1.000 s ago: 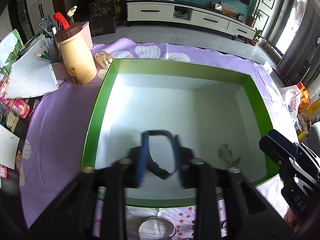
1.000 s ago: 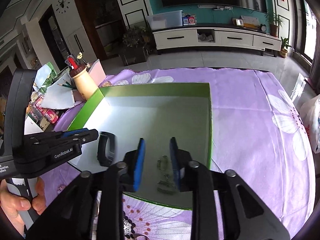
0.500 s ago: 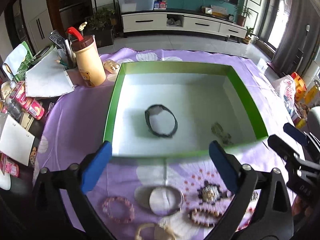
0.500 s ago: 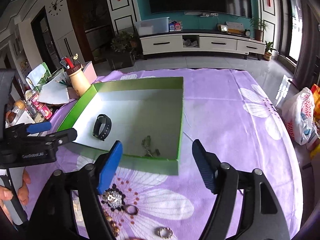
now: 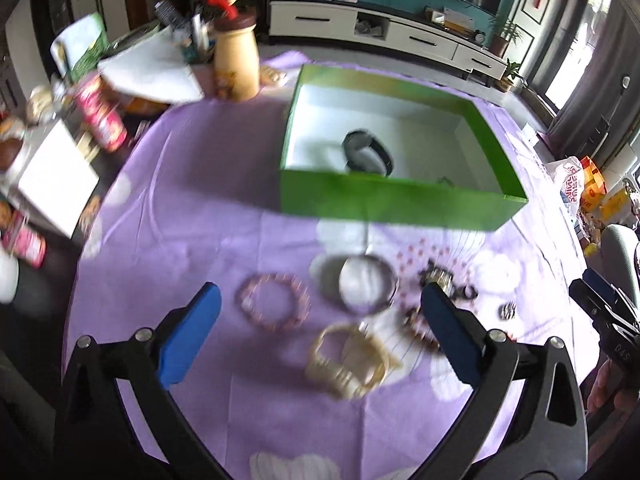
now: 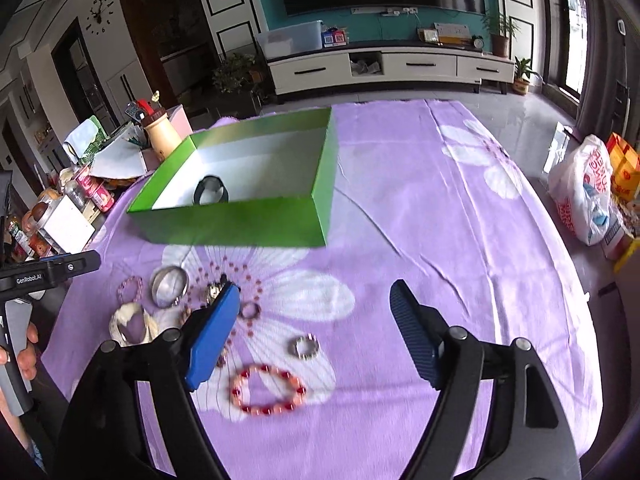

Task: Organize jewelry
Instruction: 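Withdraw both tools from the box back toward the remaining jewelry, then grasp the white watch with the left tool while the right tool grasps the red-and-pink bead bracelet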

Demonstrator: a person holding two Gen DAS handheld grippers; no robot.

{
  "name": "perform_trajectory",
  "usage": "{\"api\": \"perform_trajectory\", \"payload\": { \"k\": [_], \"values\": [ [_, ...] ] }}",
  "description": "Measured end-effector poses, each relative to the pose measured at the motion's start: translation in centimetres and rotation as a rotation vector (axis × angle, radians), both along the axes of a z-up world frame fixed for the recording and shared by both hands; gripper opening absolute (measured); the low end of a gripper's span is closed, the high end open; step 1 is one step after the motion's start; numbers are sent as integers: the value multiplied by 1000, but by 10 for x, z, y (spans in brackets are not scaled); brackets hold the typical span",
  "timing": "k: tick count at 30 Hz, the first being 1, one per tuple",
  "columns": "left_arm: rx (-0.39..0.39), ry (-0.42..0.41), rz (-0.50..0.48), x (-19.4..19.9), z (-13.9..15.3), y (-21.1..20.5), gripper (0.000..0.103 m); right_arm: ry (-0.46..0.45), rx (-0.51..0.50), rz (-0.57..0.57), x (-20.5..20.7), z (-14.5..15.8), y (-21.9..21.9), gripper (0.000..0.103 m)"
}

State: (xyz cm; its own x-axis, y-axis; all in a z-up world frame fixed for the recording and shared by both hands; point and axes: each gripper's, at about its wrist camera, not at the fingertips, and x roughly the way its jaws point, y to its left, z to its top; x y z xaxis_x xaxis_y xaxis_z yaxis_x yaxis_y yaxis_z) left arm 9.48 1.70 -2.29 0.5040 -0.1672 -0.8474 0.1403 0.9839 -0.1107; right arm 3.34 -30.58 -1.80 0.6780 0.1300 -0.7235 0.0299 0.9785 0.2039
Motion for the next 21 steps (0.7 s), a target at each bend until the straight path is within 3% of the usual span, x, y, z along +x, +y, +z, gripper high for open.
{"api": "perform_trajectory", "payload": {
  "k": [9,16,20,21],
  "values": [
    [-106,120,80,-28,-35,31,101,72,43,-14,-35,-30,-3,78],
    [-169,205,137,-28,-57,33,101,114,39,27,-45,-53,9,78],
    [-174,221,161,-24,-59,29,100,106,-6,49,-44,-62,21,69],
    [-170,222,167,-23,-60,28,98,107,-16,48,-42,-64,24,62]
  ]
}}
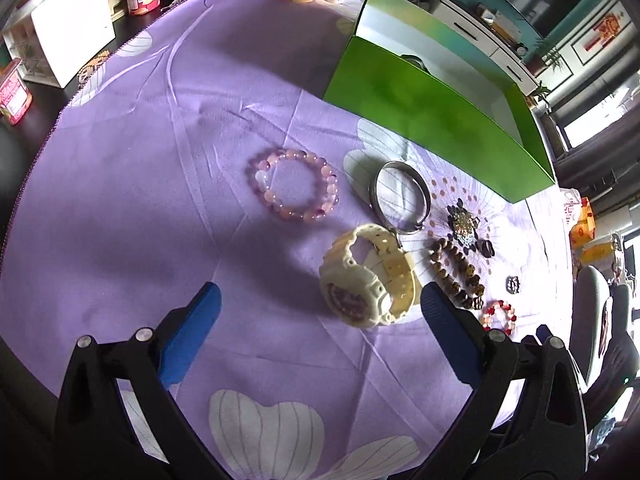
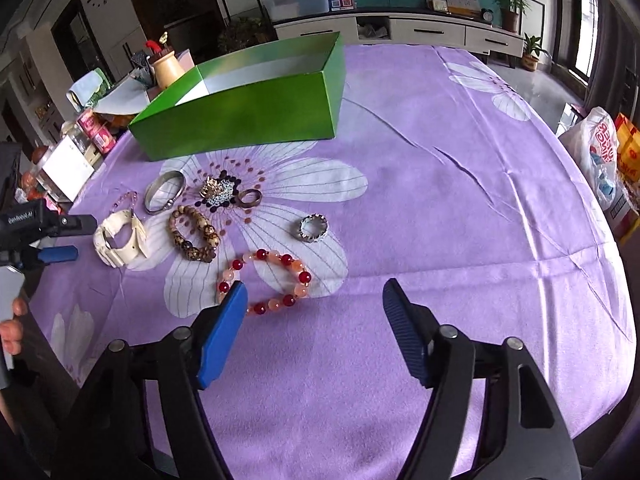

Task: Organize jewelry
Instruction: 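Grasp the white watch with the left tool while the right tool grasps the red-and-pink bead bracelet, then lower both held pieces into the green box and open both tools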

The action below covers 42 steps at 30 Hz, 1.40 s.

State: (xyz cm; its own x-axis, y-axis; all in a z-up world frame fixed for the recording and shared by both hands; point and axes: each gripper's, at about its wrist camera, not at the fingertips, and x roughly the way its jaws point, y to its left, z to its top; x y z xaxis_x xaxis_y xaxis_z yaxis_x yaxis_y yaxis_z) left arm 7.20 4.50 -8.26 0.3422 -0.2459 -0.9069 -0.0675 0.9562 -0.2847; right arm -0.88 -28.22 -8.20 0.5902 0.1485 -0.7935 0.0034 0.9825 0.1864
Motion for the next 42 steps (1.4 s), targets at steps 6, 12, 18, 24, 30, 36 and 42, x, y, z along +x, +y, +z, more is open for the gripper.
{"api": "perform_trajectory", "payload": {
  "k": [6,12,18,24,30,36,42],
  "values": [
    [59,16,4,8,-6,-11,75,4,-51,18,12,-10,13,47],
    [123,15,-44,9,-13,-28,57,3,-124,53,16,-15,26,33],
    [177,13,-102,11,-19,-47,31,-4,-165,79,21,-15,34,8],
    [209,-24,-131,9,-19,-51,18,-25,-179,68,21,-13,35,7],
    [206,-47,-131,-1,-14,-39,17,-81,-160,58,14,4,32,7],
    [208,-116,-144,-10,10,-33,17,-151,-162,57,10,31,31,7],
    [192,-171,-163,-5,33,-36,17,-205,-172,68,12,55,35,7]
  ]
}}
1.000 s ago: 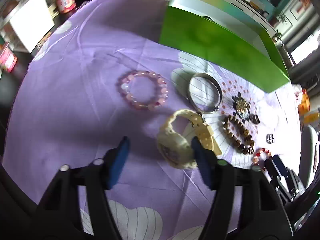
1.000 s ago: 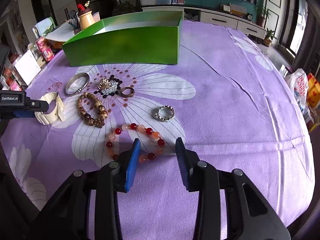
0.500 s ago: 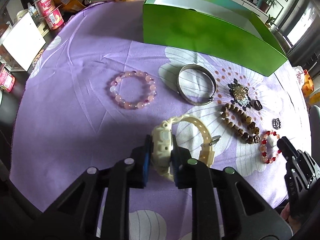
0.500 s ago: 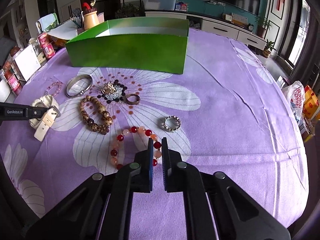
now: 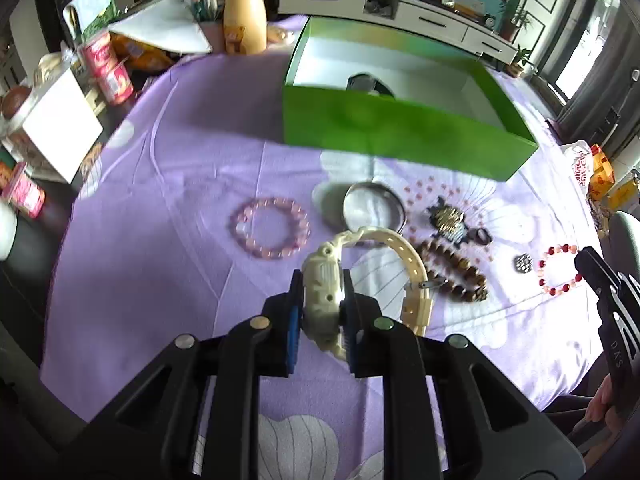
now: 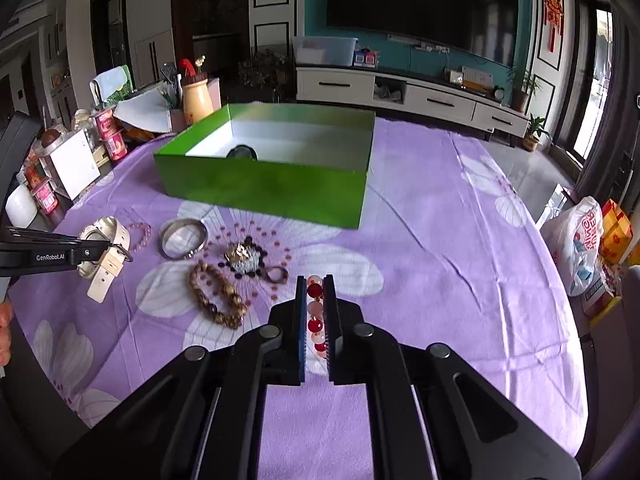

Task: Organize jewelry
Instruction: 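Lower both held pieces into the green box and open both tools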

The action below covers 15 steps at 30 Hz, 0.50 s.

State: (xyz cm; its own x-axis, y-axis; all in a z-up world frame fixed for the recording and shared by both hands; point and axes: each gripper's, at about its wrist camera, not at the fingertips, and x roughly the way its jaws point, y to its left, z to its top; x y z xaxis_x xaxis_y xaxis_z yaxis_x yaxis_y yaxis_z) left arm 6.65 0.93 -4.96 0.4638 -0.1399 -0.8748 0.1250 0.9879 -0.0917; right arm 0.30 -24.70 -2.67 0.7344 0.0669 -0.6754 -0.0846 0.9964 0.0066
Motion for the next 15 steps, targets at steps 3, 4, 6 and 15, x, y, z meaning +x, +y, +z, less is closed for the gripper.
{"api": "perform_trajectory", "payload": {
  "k": [3,4,6,15],
  "values": [
    [1,-20,-14,5,9,-5,17,-22,14,6,6,11,-1,7],
    [5,-33,-21,9,14,-7,17,-27,16,7,8,14,0,7],
    [8,-49,-29,14,19,-10,17,-37,16,9,14,19,1,7],
    [-10,-135,-47,63,56,-27,17,-82,30,27,55,44,4,7]
  ]
}}
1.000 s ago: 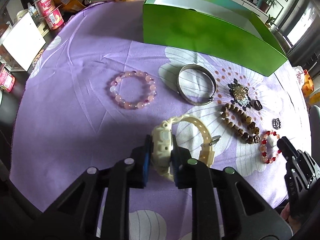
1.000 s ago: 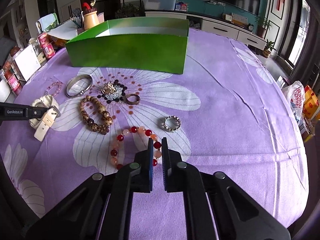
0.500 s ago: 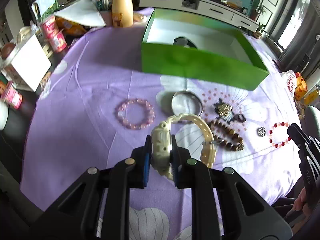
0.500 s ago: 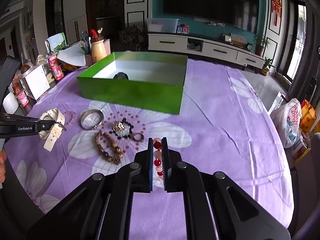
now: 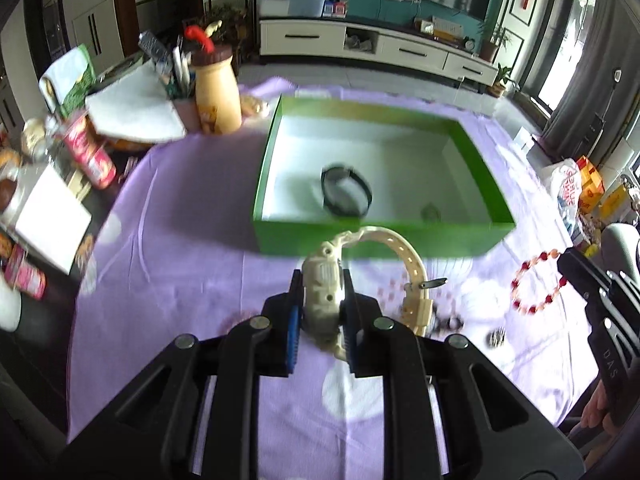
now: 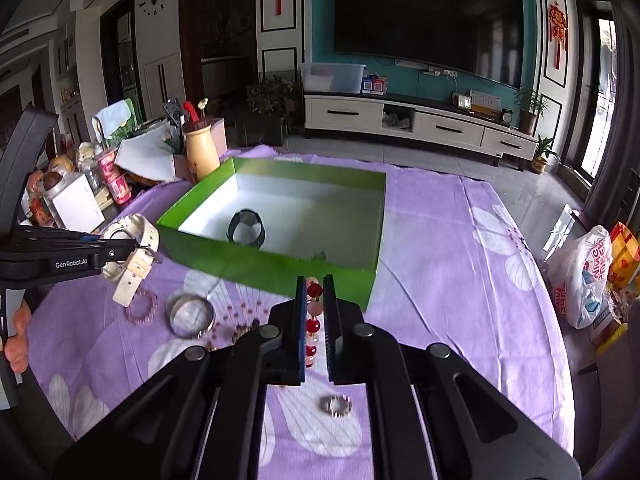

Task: Organize jewelry
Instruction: 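Lower both held pieces into the green box and open both tools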

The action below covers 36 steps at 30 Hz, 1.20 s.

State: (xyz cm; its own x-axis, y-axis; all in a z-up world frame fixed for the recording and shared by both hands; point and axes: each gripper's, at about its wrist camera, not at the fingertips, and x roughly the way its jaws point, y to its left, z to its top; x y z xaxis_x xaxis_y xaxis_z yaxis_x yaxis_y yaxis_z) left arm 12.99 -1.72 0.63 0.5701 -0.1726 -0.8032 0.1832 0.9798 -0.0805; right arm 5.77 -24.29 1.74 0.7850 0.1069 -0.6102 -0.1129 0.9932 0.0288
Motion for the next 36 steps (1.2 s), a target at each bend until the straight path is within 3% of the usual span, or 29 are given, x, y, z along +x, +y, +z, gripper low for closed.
{"api": "perform_trajectory", "payload": {
  "k": [6,12,21,31,34,36],
  "values": [
    [-1,-26,-11,39,13,-15,17,-27,13,7,36,12,2,7],
    [1,-6,-37,72,7,-38,17,-17,57,14,71,14,-3,7],
    [24,64,-76,118,-30,-76,17,76,136,26,120,-13,-12,7],
    [76,130,-57,151,-70,-100,18,140,129,11,152,-39,-15,7],
    [66,122,-68,150,-69,-103,29,152,140,-4,156,-42,-17,14],
    [77,94,-71,145,-63,-104,38,149,148,-12,154,-43,-19,26]
  ]
}}
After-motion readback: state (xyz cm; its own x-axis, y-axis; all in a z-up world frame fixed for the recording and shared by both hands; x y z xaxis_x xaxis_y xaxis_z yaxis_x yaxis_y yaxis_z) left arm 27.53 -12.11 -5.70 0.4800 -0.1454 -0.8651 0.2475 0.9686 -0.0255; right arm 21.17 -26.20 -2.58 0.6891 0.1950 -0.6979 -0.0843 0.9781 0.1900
